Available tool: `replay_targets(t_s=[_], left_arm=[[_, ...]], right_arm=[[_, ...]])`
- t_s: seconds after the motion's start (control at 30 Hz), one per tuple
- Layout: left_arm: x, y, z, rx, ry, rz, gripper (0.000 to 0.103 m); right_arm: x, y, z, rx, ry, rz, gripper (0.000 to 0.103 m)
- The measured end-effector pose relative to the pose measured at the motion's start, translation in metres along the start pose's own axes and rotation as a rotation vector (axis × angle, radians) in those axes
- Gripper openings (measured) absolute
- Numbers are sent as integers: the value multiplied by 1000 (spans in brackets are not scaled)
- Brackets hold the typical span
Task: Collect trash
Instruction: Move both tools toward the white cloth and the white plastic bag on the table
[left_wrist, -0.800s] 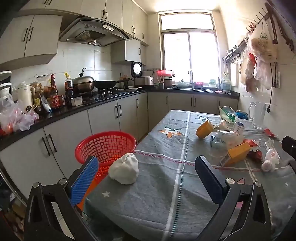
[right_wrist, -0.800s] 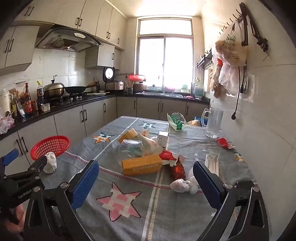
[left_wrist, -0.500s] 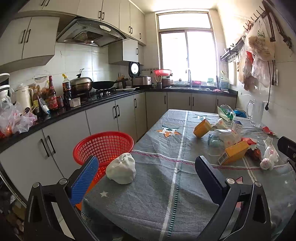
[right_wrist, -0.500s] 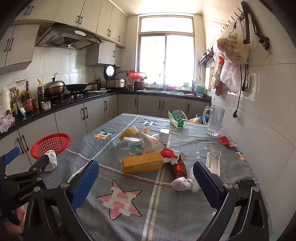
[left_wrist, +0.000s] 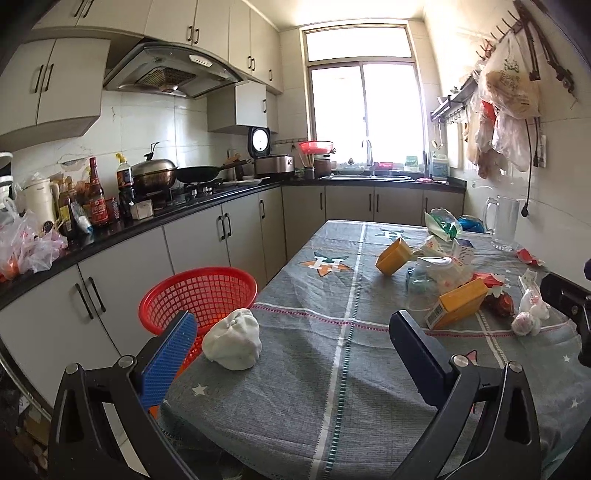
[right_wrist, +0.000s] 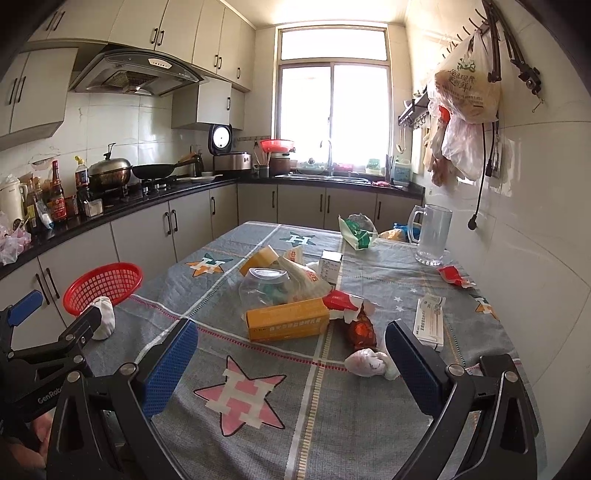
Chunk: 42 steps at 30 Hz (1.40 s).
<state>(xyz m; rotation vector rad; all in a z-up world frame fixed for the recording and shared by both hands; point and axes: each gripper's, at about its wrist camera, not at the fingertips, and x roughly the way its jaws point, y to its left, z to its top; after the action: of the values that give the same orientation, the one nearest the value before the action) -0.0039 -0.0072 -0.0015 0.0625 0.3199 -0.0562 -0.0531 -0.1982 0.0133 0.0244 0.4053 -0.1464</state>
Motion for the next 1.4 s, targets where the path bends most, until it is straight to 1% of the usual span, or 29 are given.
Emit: replay_targets(t_s=[0.07, 0.27, 0.3, 0.33, 0.37, 0.4, 0.43, 0.53, 0.6, 0.73, 0.9, 1.1, 1.4], left_arm=[[0, -2, 0, 14, 7, -16, 103], [-1, -11, 0, 69, 15, -25, 103], [-1, -11, 0, 65, 44, -31, 103], [-1, -10, 0, 66, 55, -32, 103], [0, -12, -1, 69, 19, -32, 103], [0, -12, -1, 68, 23, -35, 103], [-1, -10, -1, 56, 45, -42, 103], [-1, -10, -1, 52, 55, -44, 103], [-1, -8, 0, 53, 74, -45, 103], [-1, -9, -2, 56, 61, -43, 103], [2, -6, -2, 55, 84, -35, 103], [11, 1, -4, 41, 106, -31, 103], [27, 11, -8, 15, 161, -32, 103]], right_arm=[[0, 0, -1, 3, 1, -1, 103], [0, -2, -2, 13, 1, -1, 103], [0, -2, -2, 14, 2, 0, 103], [1, -2, -2, 15, 4, 1, 103], [1, -2, -2, 15, 5, 2, 103], [1, -1, -2, 15, 5, 2, 103], [1, -1, -1, 15, 5, 2, 103], [1, -1, -1, 12, 4, 3, 103], [1, -1, -1, 14, 6, 4, 103], [1, -1, -1, 21, 10, 4, 103], [2, -2, -2, 21, 17, 8, 103], [8, -4, -4, 34, 38, 21, 103], [18, -9, -8, 56, 75, 37, 103]])
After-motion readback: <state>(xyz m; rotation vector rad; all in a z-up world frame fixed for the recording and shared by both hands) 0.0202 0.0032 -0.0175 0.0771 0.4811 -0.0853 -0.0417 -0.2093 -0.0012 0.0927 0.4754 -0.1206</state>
